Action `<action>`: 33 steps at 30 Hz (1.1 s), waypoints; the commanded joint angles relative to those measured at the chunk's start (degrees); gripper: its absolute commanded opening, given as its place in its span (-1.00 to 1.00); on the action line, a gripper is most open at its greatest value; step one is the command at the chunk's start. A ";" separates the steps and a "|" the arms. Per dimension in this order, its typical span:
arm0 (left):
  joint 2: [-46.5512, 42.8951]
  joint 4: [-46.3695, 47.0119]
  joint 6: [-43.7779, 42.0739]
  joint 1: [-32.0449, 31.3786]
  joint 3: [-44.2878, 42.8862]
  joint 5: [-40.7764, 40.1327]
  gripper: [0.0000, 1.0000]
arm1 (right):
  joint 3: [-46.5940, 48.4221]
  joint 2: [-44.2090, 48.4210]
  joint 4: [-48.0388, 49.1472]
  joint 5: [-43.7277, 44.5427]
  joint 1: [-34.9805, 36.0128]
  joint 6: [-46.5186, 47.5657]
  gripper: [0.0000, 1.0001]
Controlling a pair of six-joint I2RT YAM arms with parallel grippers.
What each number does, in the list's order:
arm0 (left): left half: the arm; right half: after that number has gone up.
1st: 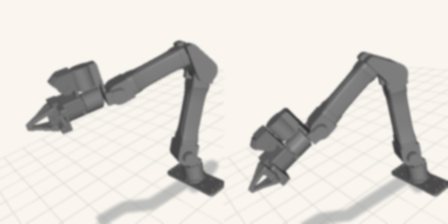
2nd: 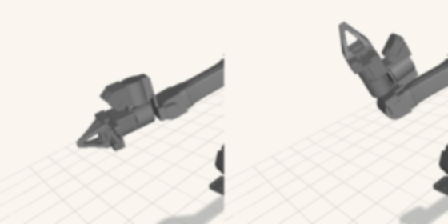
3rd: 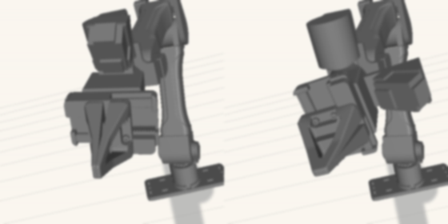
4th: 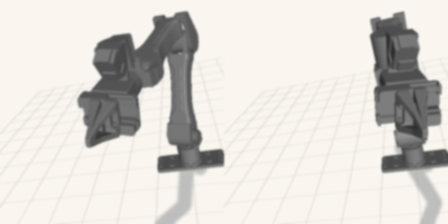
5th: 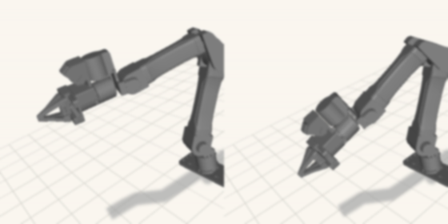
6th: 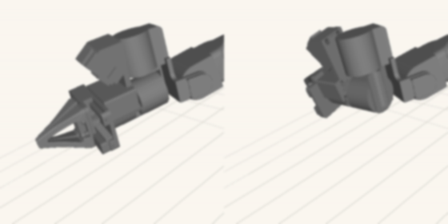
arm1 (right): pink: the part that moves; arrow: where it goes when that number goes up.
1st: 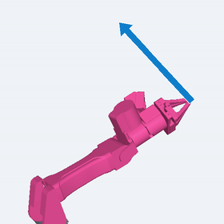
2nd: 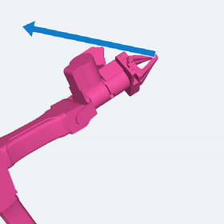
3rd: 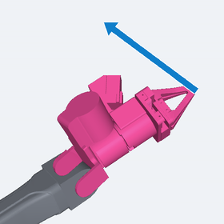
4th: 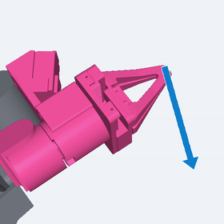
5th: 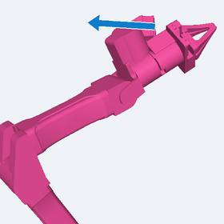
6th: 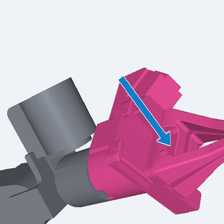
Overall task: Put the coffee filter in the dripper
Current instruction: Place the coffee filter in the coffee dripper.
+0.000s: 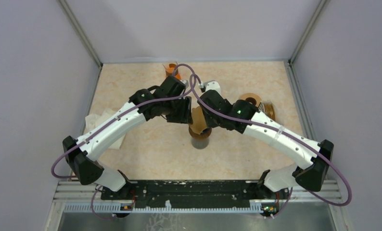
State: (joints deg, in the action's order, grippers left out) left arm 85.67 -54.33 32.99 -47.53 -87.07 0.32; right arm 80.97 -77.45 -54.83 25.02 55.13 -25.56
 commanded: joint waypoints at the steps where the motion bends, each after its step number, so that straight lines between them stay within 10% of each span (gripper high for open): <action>1: -0.03 -1.35 -1.00 -0.28 0.64 -2.09 0.11 | -1.17 3.29 1.33 0.93 -0.99 0.80 -0.32; 33: -2.17 3.72 -0.56 -0.20 5.91 -0.40 0.11 | -7.64 5.36 8.36 -2.80 -2.11 2.01 -0.30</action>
State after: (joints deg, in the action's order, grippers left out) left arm 83.55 -51.72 32.93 -47.53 -82.21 -0.78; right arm 73.84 -73.17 -48.97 22.61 53.69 -24.16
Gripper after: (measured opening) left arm 0.555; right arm 0.350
